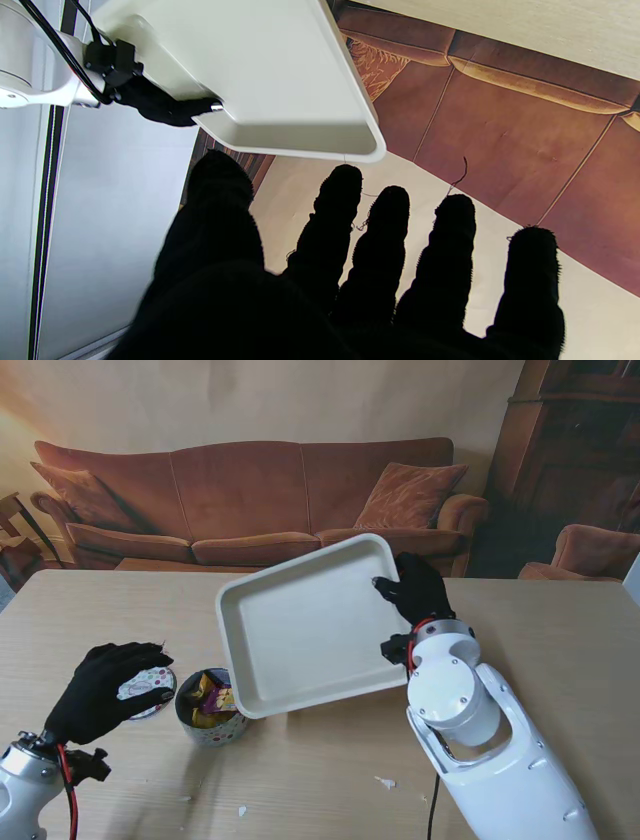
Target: Pour cookies into a cookie box
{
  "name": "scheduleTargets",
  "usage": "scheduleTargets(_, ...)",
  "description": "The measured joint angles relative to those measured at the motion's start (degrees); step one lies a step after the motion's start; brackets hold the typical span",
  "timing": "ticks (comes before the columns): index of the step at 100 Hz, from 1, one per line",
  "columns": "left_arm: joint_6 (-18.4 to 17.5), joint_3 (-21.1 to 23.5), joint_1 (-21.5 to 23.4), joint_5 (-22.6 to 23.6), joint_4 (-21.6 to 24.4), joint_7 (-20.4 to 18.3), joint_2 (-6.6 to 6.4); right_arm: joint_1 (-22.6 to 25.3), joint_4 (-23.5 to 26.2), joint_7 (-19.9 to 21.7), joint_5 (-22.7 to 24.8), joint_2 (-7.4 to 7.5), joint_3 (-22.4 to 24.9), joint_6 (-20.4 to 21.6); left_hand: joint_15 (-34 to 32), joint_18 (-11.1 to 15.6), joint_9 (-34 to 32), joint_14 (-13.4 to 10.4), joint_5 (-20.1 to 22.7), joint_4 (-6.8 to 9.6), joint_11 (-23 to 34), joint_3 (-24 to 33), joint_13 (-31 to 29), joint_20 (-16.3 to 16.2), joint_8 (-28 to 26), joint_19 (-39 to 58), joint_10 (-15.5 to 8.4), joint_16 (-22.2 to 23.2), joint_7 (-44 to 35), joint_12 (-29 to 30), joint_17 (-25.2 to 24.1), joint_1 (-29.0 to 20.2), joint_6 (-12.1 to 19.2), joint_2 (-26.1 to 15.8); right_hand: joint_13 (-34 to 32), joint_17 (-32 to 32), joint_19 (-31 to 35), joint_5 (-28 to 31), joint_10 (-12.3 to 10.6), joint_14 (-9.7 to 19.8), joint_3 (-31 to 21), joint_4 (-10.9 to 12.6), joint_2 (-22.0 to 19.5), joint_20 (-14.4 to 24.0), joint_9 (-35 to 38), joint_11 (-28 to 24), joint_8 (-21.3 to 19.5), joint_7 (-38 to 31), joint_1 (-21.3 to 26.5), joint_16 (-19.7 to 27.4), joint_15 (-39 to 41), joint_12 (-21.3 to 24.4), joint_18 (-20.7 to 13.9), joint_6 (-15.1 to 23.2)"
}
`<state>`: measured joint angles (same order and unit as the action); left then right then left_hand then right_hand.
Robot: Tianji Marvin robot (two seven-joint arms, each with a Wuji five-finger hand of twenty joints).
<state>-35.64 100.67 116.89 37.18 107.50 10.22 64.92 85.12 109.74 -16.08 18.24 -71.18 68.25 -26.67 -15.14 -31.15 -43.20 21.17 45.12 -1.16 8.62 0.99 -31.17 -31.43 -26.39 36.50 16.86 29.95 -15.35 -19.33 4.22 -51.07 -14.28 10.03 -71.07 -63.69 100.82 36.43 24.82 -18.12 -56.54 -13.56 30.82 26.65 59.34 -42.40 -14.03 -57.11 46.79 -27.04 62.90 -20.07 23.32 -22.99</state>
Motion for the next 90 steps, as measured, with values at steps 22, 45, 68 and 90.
scheduleTargets(22, 0.26, -0.09, 0.06, 0.27, 0.04, -0.35, -0.06, 6.97, 1.21, -0.28, -0.09, 0.88, 4.97, -1.04, 0.0, 0.0, 0.0, 0.0, 0.0, 0.0, 0.0, 0.0, 0.0, 0.0, 0.0, 0.0, 0.0, 0.0, 0.0, 0.0, 0.0, 0.0, 0.0, 0.0, 0.0, 0.0, 0.0, 1.55, -0.1, -0.08, -0.64, -0.02, 0.68, 0.82, 0.57, -0.63, -1.29, 0.01, 0.0, -0.06, 0.0, -0.14, 0.0, -0.76)
scheduleTargets(45, 0.45, -0.25, 0.18, 0.4, 0.11, -0.64, -0.15, 10.16, -1.39, -0.95, 0.03, 1.06, 7.37, -2.01, 0.0, -0.01, 0.0, 0.0, 0.0, 0.0, 0.0, 0.0, 0.0, 0.0, 0.0, 0.0, 0.0, 0.0, 0.0, 0.0, 0.0, 0.0, 0.0, 0.0, 0.0, -0.02, 0.38, 2.21, -0.28, -0.17, -1.97, -0.03, 1.35, 2.2, 1.32, -0.72, -2.08, -0.01, 0.0, -0.78, 0.03, -0.27, 0.03, -2.03)
scheduleTargets(68, 1.05, -0.66, 0.19, 0.59, 0.13, -1.01, -0.27, 9.86, -7.7, 0.22, 2.04, 1.51, 7.28, -3.7, 0.0, -0.01, 0.0, 0.0, 0.0, 0.0, 0.0, 0.0, 0.0, 0.0, 0.0, 0.0, 0.0, 0.0, 0.0, 0.0, 0.0, 0.0, 0.0, 0.0, -0.48, -0.67, 0.69, 2.21, -0.49, -0.19, -4.21, -0.25, 1.51, 3.57, 1.79, -1.24, -2.09, 0.0, 0.05, -1.62, 1.47, -0.3, 0.19, -2.61)
scheduleTargets(90, 2.07, -1.03, -0.05, 2.02, 0.01, -1.08, -0.47, 7.92, -12.82, 0.82, 1.44, 1.9, 5.99, -5.59, 0.0, -0.01, 0.0, 0.0, 0.0, 0.0, 0.0, 0.0, 0.0, 0.01, 0.0, 0.0, 0.0, 0.0, 0.0, 0.0, 0.0, 0.0, 0.0, 0.0, -1.16, -1.37, 1.09, 2.21, -0.75, 0.1, -4.35, -0.26, 1.22, 4.31, 2.34, -1.34, -0.6, 0.03, 0.09, -3.0, 3.62, -0.3, 0.17, -2.74)
